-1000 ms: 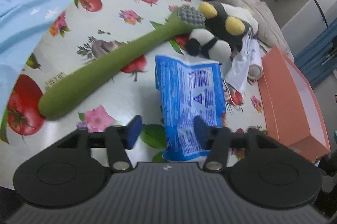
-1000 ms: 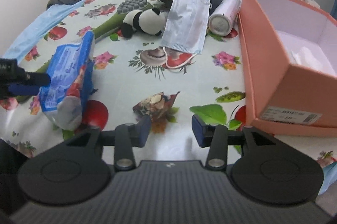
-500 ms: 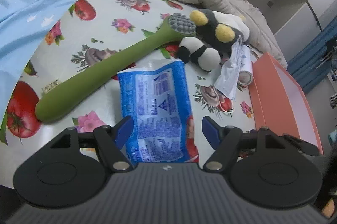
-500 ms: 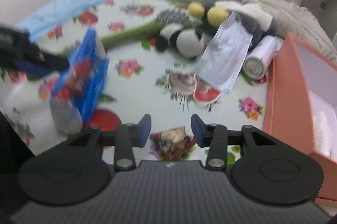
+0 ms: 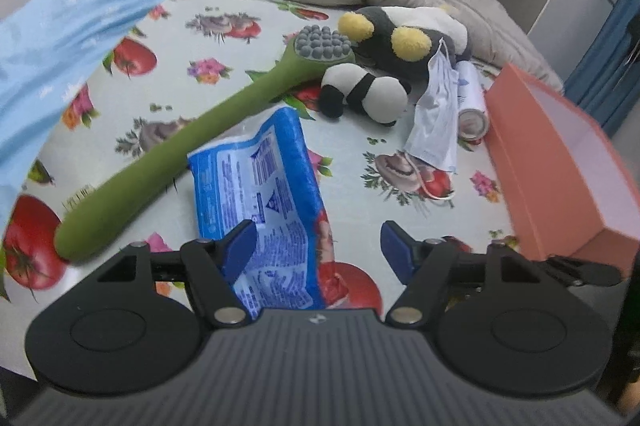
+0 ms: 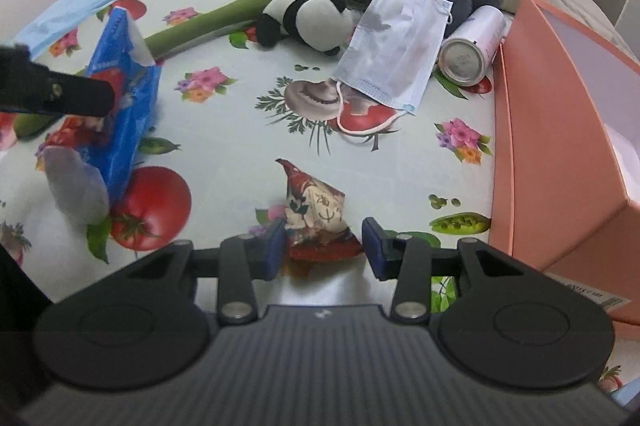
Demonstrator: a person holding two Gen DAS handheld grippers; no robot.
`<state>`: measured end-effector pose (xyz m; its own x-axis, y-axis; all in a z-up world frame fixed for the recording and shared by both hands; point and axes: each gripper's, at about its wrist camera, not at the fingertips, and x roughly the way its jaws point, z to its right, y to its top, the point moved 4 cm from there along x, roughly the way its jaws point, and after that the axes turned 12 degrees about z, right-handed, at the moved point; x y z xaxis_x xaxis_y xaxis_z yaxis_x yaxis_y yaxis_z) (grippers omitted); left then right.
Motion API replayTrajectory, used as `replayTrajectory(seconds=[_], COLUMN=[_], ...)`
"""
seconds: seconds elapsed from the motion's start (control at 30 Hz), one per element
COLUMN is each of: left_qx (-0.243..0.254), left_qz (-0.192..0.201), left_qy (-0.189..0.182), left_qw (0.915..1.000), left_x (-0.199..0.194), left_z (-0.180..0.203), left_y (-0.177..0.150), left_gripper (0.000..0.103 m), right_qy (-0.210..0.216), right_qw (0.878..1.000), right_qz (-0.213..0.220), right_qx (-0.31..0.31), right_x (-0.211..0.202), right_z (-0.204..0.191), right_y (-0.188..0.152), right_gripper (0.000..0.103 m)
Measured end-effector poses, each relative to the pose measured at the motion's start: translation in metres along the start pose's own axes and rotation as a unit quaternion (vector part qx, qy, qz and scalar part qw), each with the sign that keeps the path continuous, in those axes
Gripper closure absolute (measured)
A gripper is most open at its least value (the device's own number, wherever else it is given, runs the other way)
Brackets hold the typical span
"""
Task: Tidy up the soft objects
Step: 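Lift the blue packet with the left gripper while the right lifts the candy wrapper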
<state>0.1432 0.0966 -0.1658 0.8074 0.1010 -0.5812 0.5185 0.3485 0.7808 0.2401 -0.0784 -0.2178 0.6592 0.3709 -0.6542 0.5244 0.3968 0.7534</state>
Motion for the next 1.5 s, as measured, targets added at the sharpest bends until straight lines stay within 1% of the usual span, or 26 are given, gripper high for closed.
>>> replayTrajectory(seconds=[0.07,0.23,0.33,0.37,0.47,0.5,0.53,0.6,0.7,0.77,1.03,1.33,1.5], left_qx=[0.023,0.064,0.07,0.078,0.081,0.082,0.082,0.076,0.071,0.064,0.043,0.032,0.027], left_qz=[0.003,0.013,0.001,-0.006,-0.015,-0.015,-0.015,-0.014,-0.008,-0.002,0.023,0.027,0.031], left_qy=[0.015,0.053,0.054,0.061,0.066,0.067,0.067,0.062,0.058,0.052,0.032,0.002,-0.016], left_qw=[0.9996,0.9965,0.9961,0.9951,0.9944,0.9943,0.9943,0.9951,0.9957,0.9966,0.9983,0.9991,0.999], left_x=[0.003,0.01,0.016,0.019,0.024,0.024,0.024,0.023,0.018,0.012,-0.02,-0.052,-0.066], left_z=[0.005,0.013,0.013,0.012,0.009,0.008,0.007,0.006,0.006,0.006,0.012,0.029,0.038], left_y=[-0.002,-0.007,-0.012,-0.015,-0.021,-0.021,-0.021,-0.02,-0.017,-0.014,-0.002,-0.006,-0.002], left_gripper=[0.034,0.044,0.046,0.051,0.057,0.063,0.068,0.079,0.086,0.088,0.089,0.088,0.088], right_qy=[0.001,-0.002,0.008,0.01,0.011,0.01,0.009,0.006,0.003,0.003,0.006,0.01,0.005], right_qw=[1.0,1.0,1.0,1.0,1.0,1.0,0.999,0.999,0.999,0.999,0.998,0.997,0.996], right_qz=[0.003,0.017,0.02,0.022,0.027,0.029,0.03,0.032,0.036,0.039,0.057,0.069,0.086], right_qx=[0.005,0.011,0.012,0.013,0.007,0.005,0.006,0.009,0.011,0.015,0.024,0.025,0.034], right_x=[0.0,0.001,0.004,0.005,0.006,0.005,0.005,0.002,-0.004,-0.009,-0.039,-0.069,-0.086], right_z=[0.0,-0.004,-0.006,-0.006,-0.009,-0.009,-0.009,-0.008,-0.008,-0.007,-0.01,-0.017,-0.015], right_y=[0.002,0.007,0.006,0.006,0.005,0.005,0.005,0.006,0.007,0.008,0.016,0.018,0.027], right_gripper=[0.059,0.058,0.059,0.06,0.061,0.062,0.063,0.068,0.071,0.071,0.072,0.072,0.072])
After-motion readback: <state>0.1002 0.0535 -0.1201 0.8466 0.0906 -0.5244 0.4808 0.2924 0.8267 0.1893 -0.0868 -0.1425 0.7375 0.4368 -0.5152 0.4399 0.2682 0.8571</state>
